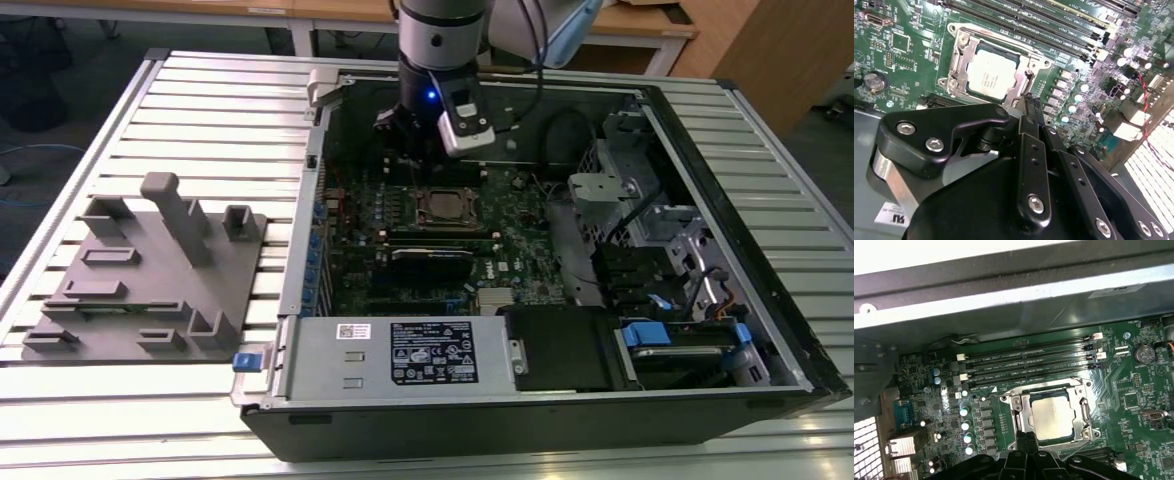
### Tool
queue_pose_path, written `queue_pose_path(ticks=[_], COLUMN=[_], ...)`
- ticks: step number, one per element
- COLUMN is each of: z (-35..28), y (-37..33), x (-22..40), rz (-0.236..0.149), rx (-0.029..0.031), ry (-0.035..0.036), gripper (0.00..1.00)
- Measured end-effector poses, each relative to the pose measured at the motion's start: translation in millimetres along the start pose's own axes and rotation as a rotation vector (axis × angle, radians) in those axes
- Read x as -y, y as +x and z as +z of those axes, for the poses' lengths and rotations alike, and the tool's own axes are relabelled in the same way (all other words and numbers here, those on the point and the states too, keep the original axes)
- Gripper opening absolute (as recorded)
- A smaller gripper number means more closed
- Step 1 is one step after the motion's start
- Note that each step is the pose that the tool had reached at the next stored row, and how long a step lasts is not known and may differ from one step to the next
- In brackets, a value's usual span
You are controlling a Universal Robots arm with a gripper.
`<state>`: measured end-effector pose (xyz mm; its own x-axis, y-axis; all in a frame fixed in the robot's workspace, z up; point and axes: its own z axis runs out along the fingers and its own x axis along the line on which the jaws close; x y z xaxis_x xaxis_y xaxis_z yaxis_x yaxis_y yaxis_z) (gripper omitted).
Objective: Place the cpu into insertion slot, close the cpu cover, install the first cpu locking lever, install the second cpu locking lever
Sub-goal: 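Install the first cpu locking lever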
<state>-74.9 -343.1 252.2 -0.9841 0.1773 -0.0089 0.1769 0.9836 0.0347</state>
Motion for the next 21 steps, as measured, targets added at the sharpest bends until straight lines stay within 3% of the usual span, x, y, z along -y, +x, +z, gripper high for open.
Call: queue_pose_path(ticks=[5,14,21], z=[-1.5,-0.9,-0.6], y=[1.7,23.2,25.8], x=[0.3,4.2,4.7], rz=[0.0,0.0,0.0], rx=[0.0006,0.0066,0.0067], ry=[-0.0003,-0.0013,-0.0013], gripper=[0.11,0.11,0.11])
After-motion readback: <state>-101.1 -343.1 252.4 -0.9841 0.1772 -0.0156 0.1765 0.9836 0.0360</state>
